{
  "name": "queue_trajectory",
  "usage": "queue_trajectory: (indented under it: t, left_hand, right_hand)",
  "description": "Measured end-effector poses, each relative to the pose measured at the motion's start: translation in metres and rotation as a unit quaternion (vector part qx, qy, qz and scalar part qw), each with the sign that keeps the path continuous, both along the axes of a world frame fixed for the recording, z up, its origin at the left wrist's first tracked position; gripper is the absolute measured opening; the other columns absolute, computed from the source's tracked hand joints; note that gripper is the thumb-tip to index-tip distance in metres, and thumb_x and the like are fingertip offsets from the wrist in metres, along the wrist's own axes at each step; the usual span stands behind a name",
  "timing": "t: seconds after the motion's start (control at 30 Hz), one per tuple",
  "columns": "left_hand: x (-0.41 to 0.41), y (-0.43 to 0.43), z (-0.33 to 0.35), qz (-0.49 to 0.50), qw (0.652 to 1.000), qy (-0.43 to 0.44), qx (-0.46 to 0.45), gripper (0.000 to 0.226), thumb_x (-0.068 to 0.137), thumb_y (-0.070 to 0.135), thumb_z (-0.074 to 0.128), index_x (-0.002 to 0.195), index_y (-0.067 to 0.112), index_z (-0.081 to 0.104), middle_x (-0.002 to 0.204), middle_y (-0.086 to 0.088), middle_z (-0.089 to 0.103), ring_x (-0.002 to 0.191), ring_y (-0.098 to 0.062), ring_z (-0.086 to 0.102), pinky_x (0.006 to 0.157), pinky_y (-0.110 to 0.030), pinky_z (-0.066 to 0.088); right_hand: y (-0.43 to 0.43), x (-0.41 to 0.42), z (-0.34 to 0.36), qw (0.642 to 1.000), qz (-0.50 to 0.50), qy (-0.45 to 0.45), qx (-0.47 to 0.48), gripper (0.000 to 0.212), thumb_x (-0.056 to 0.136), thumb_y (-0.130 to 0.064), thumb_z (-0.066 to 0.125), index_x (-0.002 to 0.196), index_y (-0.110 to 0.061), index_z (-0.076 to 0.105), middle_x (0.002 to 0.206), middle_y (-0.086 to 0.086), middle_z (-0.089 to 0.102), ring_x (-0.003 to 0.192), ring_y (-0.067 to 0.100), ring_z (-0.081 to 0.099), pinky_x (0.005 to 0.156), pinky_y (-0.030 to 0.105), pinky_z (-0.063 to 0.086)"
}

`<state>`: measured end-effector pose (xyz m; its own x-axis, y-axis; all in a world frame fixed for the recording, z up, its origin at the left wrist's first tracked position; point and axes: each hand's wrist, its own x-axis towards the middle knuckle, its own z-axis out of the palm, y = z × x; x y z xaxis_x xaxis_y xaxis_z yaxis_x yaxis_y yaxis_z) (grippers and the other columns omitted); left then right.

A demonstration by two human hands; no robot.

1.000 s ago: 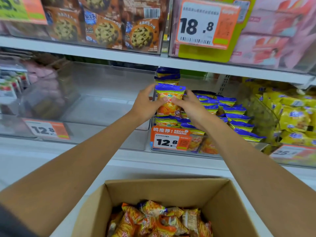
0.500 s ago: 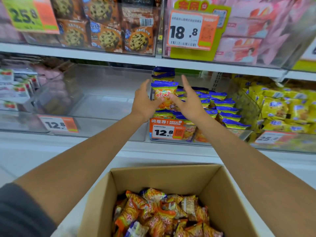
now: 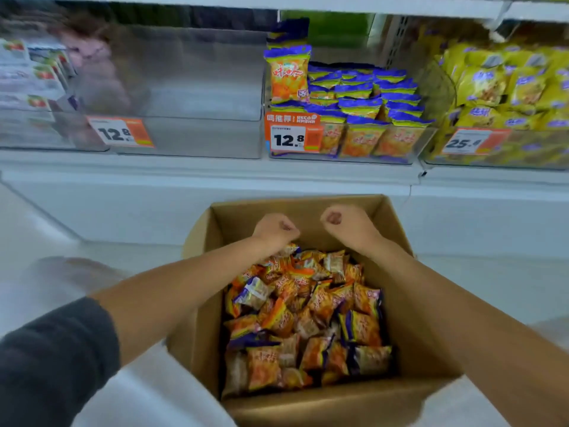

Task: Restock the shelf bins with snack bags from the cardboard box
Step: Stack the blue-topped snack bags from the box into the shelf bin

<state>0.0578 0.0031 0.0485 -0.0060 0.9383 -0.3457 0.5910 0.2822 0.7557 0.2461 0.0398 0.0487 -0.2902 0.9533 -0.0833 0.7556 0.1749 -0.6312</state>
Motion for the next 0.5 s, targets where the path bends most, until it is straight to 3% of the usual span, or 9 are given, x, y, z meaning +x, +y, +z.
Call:
queue_trajectory:
  t: [0.07, 0.17, 0.23, 0.3, 0.37, 0.5]
  left_hand:
    - [-0.01, -0.011, -0.033, -0.043, 0.997, 0.045, -0.041, 0.012, 0.093, 0.025, 0.065, 0.093, 0.014, 0.071, 0.104, 0.001, 0.066, 0.101, -0.016, 0.061, 0.088, -0.031, 0.051]
    - [-0.031, -0.02, -0.081, -0.082, 0.989, 0.1, -0.077, 0.022, 0.091, 0.019, 0.068, 0.11, 0.008, 0.069, 0.113, -0.002, 0.062, 0.11, -0.017, 0.058, 0.088, -0.028, 0.047]
    - [-0.047, -0.022, -0.112, -0.11, 0.98, 0.124, -0.109, 0.033, 0.086, 0.016, 0.074, 0.117, 0.01, 0.065, 0.121, -0.004, 0.062, 0.116, -0.02, 0.058, 0.094, -0.031, 0.049]
    - [-0.058, -0.021, -0.139, -0.15, 0.962, 0.172, -0.149, 0.045, 0.081, 0.018, 0.079, 0.123, 0.015, 0.062, 0.132, -0.004, 0.059, 0.125, -0.023, 0.053, 0.101, -0.038, 0.048]
    - [-0.059, -0.021, -0.152, -0.188, 0.94, 0.236, -0.159, 0.048, 0.08, 0.018, 0.079, 0.125, 0.02, 0.061, 0.138, -0.001, 0.054, 0.128, -0.023, 0.05, 0.102, -0.039, 0.046]
    - [-0.048, -0.026, -0.152, -0.175, 0.928, 0.326, -0.05, 0.025, 0.086, 0.002, 0.064, 0.099, 0.024, 0.062, 0.11, 0.0, 0.065, 0.105, -0.022, 0.058, 0.079, -0.032, 0.044]
  right_hand:
    - [-0.016, 0.009, -0.03, 0.996, 0.032, -0.038, -0.074, 0.012, 0.091, -0.014, 0.062, 0.097, -0.018, 0.071, 0.098, -0.005, 0.067, 0.09, 0.01, 0.061, 0.079, 0.022, 0.047]
    - [-0.033, 0.016, -0.072, 0.983, 0.049, -0.078, -0.158, 0.009, 0.091, -0.012, 0.064, 0.091, -0.019, 0.07, 0.097, -0.002, 0.067, 0.089, 0.013, 0.063, 0.076, 0.026, 0.053]
    - [-0.038, 0.016, -0.095, 0.974, 0.052, -0.096, -0.199, 0.011, 0.091, -0.009, 0.062, 0.09, -0.018, 0.068, 0.095, 0.001, 0.066, 0.082, 0.014, 0.062, 0.067, 0.021, 0.053]
    - [-0.039, 0.011, -0.109, 0.968, 0.047, -0.097, -0.227, 0.011, 0.091, -0.008, 0.061, 0.095, -0.015, 0.069, 0.091, 0.0, 0.062, 0.07, 0.008, 0.057, 0.052, 0.011, 0.043]
    - [-0.038, 0.004, -0.115, 0.965, 0.041, -0.074, -0.247, 0.012, 0.091, -0.008, 0.061, 0.097, -0.013, 0.07, 0.091, 0.002, 0.062, 0.068, 0.007, 0.055, 0.052, 0.012, 0.041]
    - [-0.04, -0.005, -0.117, 0.963, 0.052, -0.062, -0.255, 0.01, 0.092, -0.011, 0.061, 0.097, -0.013, 0.07, 0.098, 0.003, 0.065, 0.082, 0.015, 0.06, 0.063, 0.022, 0.046]
